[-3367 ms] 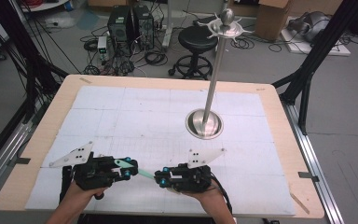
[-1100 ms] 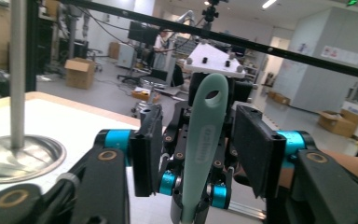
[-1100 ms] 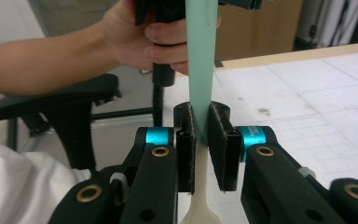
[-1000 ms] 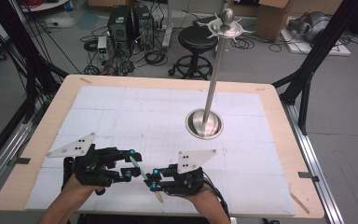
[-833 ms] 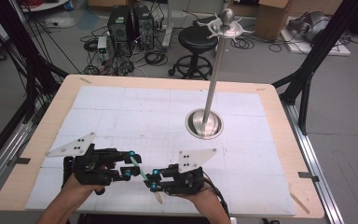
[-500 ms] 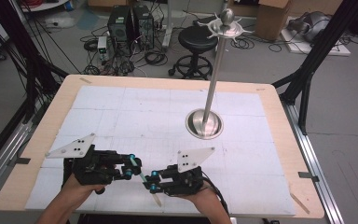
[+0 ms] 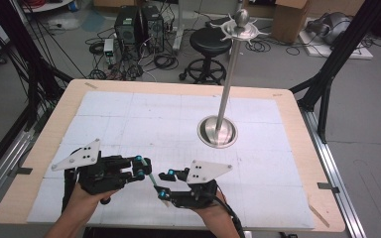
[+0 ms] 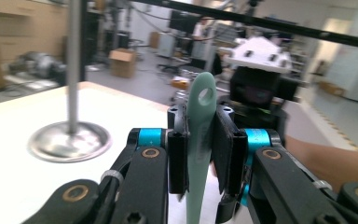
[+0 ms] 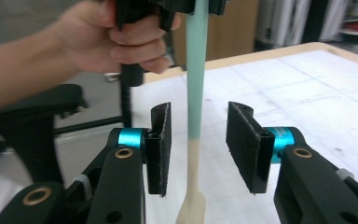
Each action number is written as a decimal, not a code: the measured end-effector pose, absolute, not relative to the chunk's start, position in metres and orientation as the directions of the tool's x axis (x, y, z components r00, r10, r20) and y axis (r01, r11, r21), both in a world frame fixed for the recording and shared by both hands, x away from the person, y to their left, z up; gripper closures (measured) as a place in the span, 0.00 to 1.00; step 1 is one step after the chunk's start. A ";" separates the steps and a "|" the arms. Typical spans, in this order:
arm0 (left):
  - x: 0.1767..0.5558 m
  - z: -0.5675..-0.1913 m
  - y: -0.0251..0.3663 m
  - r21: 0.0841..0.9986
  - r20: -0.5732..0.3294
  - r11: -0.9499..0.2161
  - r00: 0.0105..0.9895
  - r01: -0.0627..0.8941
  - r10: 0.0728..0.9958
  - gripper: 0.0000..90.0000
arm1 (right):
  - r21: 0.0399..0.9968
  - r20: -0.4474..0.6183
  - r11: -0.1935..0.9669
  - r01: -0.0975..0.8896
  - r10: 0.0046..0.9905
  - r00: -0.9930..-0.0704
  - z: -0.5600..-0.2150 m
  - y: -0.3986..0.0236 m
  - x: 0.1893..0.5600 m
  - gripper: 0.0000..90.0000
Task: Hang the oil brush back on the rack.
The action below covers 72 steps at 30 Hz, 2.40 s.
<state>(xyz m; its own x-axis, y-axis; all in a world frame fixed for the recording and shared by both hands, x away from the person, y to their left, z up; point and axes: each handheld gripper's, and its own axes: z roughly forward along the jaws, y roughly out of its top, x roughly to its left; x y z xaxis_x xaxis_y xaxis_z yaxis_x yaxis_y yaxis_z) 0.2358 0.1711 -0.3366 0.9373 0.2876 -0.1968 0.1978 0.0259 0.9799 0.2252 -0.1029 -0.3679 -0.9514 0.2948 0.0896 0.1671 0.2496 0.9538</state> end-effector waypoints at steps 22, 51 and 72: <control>0.238 -0.334 0.167 0.972 -0.233 0.068 0.897 0.224 0.374 0.66 | 0.947 0.082 0.255 0.194 0.393 -0.916 -0.365 -0.097 0.228 0.94; 0.241 -0.389 0.240 0.973 -0.225 0.076 0.826 0.217 0.517 0.18 | 0.978 0.160 0.042 0.203 0.473 -0.867 -0.282 -0.159 0.300 0.94; 0.239 -0.395 0.245 0.974 -0.223 0.070 0.836 0.218 0.502 0.19 | 0.978 0.192 -0.048 0.205 0.610 -0.769 -0.231 -0.182 0.350 0.94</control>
